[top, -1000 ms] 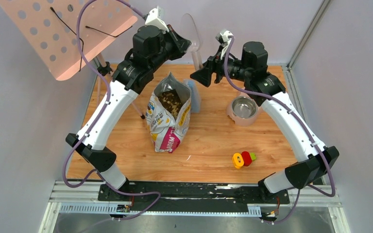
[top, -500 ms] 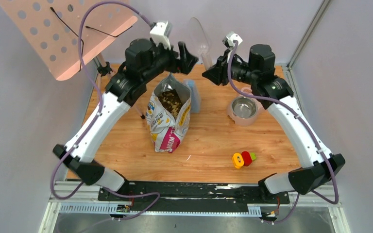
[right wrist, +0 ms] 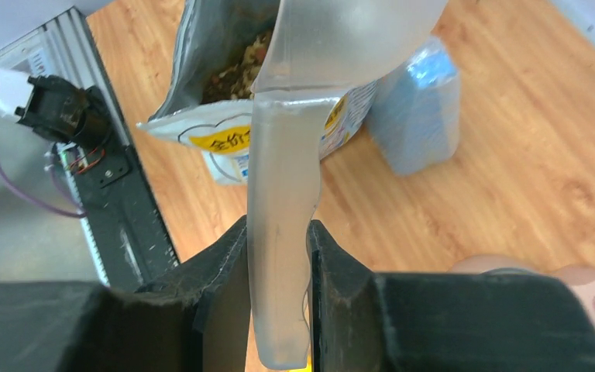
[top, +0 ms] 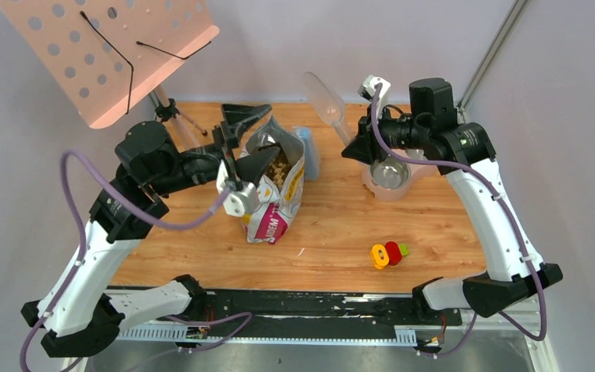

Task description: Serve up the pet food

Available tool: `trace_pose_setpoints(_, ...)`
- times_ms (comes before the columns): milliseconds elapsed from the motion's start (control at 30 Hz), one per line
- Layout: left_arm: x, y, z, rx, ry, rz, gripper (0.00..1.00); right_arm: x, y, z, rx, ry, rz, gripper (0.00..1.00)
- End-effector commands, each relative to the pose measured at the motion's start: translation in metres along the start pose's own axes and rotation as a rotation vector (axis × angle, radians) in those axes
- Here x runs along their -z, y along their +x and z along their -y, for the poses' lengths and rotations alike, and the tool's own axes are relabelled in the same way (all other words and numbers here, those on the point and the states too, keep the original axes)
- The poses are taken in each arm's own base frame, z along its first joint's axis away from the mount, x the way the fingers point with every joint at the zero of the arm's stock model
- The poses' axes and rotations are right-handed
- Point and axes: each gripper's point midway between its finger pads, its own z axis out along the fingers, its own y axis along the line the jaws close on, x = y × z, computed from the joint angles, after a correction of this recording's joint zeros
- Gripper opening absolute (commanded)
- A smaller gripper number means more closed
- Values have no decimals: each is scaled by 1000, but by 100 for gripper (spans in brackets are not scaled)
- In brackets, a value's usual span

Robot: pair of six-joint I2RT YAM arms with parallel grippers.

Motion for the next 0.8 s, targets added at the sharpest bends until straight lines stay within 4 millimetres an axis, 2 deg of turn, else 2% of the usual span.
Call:
trace_pose_setpoints(0, -29, 2, 17, -510, 70, 48, 92, 10, 10, -16, -68, -46, -78, 0)
trace_pose_setpoints(100, -44, -4, 17, -674, 60, 86, 88, 12, 15, -22, -87, -65, -84, 0)
trace_pose_setpoints(300, -76, -4, 13, -692, 58, 92, 77, 13, 25, -32, -108, -82, -114, 0)
trace_pose_setpoints(433, -98, 10, 24, -702, 124, 70, 73, 13, 30, -36, -81, -90, -130, 0)
trace_pose_setpoints(467, -103, 7, 23, -714, 114, 67, 73, 12, 33, -37, -74, -89, -136, 0)
trace_pose_setpoints(500, -113, 19, 25, -718, 121, 16, 72, 12, 34, -38, -69, -89, -139, 0)
trace_pose_setpoints(533, -119, 16, 23, -741, 100, 11, 71, 12, 34, -38, -69, -90, -139, 0)
trace_pose_setpoints(567, -127, 25, 27, -747, 115, -16, 67, 13, 34, -39, -67, -90, -137, 0)
trace_pose_setpoints(667, -134, 30, 29, -747, 153, -41, 60, 16, 29, -42, -62, -96, -124, 0)
trace_pose_setpoints(767, -141, 46, 36, -749, 188, -99, 56, 17, 27, -41, -49, -89, -117, 0)
